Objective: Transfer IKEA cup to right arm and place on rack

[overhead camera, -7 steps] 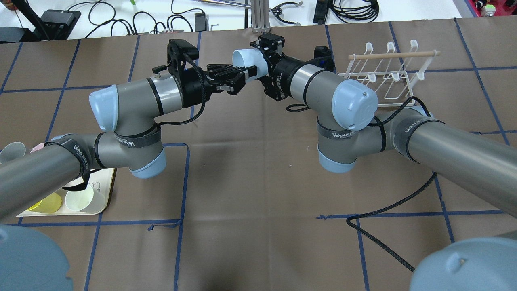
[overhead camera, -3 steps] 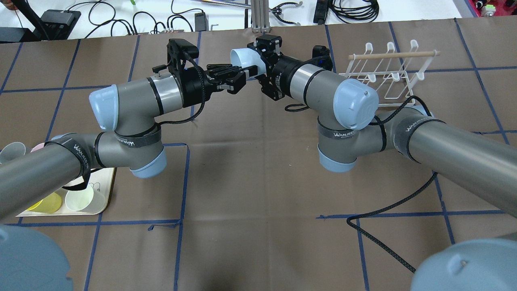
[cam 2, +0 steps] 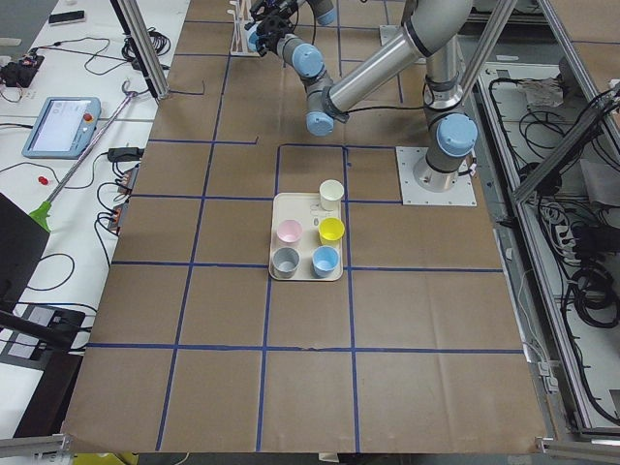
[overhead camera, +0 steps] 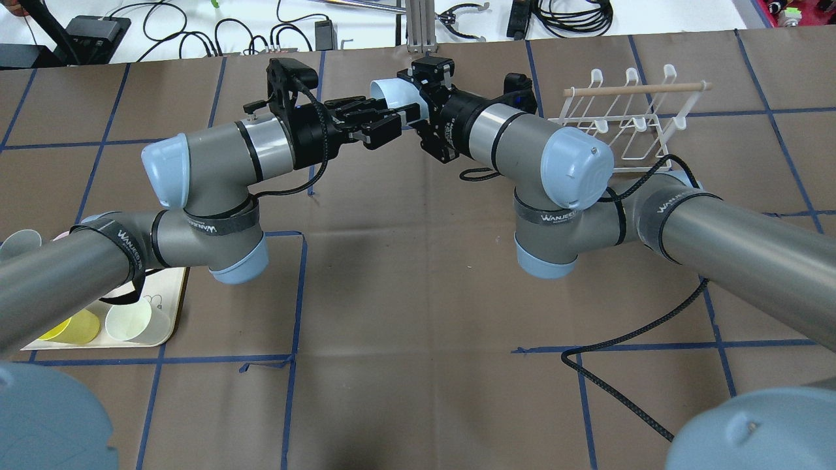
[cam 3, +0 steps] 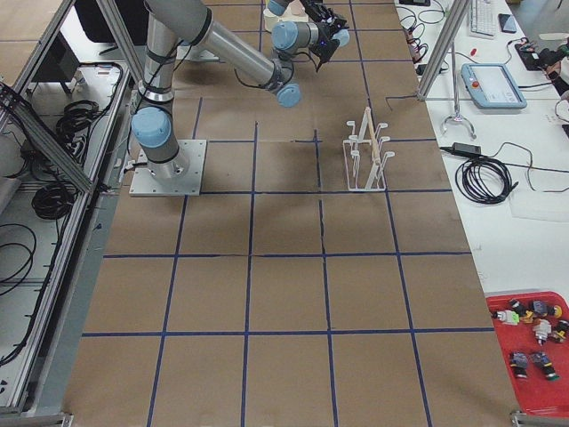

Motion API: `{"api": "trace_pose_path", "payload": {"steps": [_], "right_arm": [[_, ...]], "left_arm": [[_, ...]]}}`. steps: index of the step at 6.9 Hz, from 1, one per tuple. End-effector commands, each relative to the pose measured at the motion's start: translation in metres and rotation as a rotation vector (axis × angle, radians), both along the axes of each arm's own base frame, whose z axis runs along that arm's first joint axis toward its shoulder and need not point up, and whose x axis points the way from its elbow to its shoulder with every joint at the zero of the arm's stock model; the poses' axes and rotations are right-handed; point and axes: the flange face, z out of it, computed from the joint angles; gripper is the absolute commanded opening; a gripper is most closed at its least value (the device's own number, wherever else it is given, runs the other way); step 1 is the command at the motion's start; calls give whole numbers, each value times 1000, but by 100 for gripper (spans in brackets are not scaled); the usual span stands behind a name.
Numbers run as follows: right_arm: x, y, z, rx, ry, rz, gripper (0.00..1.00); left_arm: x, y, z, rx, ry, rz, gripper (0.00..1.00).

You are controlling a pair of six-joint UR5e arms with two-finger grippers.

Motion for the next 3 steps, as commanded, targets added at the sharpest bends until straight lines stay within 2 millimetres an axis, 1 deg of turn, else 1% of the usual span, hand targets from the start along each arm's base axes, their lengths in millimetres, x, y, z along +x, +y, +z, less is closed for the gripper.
{"api": "trace_pose_path", "payload": {"steps": [1, 2, 3], "right_arm": [[2, 1, 0, 2, -8, 18, 42], [2, 1, 0, 3, -8, 18, 41], [0, -1, -1, 4, -8, 17, 41]], "left_arm": [[3, 2, 5, 3, 12, 1, 95], [10, 5, 10, -2, 15, 11, 98], [29, 1, 12, -4, 18, 46, 98]]}}
